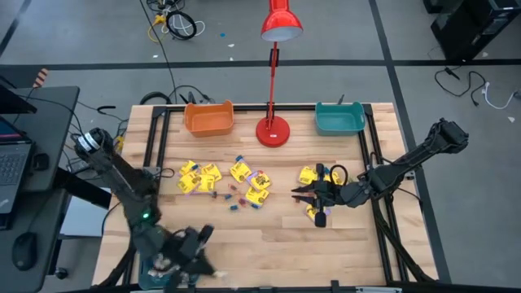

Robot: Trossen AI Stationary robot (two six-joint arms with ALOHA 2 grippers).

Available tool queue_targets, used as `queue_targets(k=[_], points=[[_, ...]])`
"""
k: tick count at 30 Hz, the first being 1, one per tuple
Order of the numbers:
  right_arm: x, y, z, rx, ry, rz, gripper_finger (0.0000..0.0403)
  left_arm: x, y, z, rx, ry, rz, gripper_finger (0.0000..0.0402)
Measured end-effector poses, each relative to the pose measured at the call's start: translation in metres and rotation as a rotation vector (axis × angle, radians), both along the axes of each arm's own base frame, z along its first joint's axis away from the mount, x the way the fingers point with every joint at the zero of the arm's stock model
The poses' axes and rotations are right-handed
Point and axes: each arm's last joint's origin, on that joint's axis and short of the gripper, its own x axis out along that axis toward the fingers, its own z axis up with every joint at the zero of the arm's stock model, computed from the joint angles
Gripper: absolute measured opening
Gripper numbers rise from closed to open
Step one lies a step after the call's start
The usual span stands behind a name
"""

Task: Sort candy
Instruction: Put the white candy into the blue bin

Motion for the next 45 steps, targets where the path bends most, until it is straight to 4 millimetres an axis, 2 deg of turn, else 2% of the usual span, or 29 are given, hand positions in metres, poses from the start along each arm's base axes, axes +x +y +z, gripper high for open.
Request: queue_targets(k=[3,6,10,15,20,26,32,34,37,41,45], points=[[0.000,0.000,0.000,0.001,-0.002,-0.001,0.0054,-0.018,-0.014,-0.002,-0.100,0.094,-0.057,0.0000],[0.001,-0.001,0.000,0.003,-0.002,-0.006,0.0053,-0.032,-0.022,-0.007,-0.200,0.202,-0.028,0.0000],[0.002,-0.002,0.000,0.010,-0.010,-0.011,0.0052,-0.048,-0.025,-0.021,-0.313,0.426,0.066,0.0000],[0.002,-0.001,0.000,0.024,-0.011,-0.014,0.0052,-0.062,-0.020,-0.042,-0.344,0.680,0.207,0.0000],[0.002,-0.001,0.000,0.027,-0.011,-0.013,0.0051,-0.071,-0.013,-0.056,-0.328,0.877,0.295,0.0000],[0.002,-0.001,0.000,0.034,-0.012,-0.015,0.0051,-0.073,-0.016,-0.056,-0.331,0.987,0.200,0.0000],[0.002,-0.001,0.000,0.035,-0.013,-0.015,0.0048,-0.085,-0.014,-0.063,-0.269,1.191,0.167,0.0000],[0.002,-0.001,0.000,0.035,-0.013,-0.015,0.0048,-0.089,-0.011,-0.067,-0.246,1.273,0.208,0.0000],[0.002,-0.001,0.000,0.035,-0.013,-0.015,0.0048,-0.094,0.000,-0.074,-0.211,1.363,0.363,0.0000],[0.002,-0.001,0.000,0.035,-0.013,-0.015,0.0048,-0.097,0.009,-0.079,-0.206,1.409,0.525,0.0000],[0.002,-0.001,0.000,0.035,-0.013,-0.015,0.0048,-0.099,0.013,-0.080,-0.192,1.426,0.573,0.0000]])
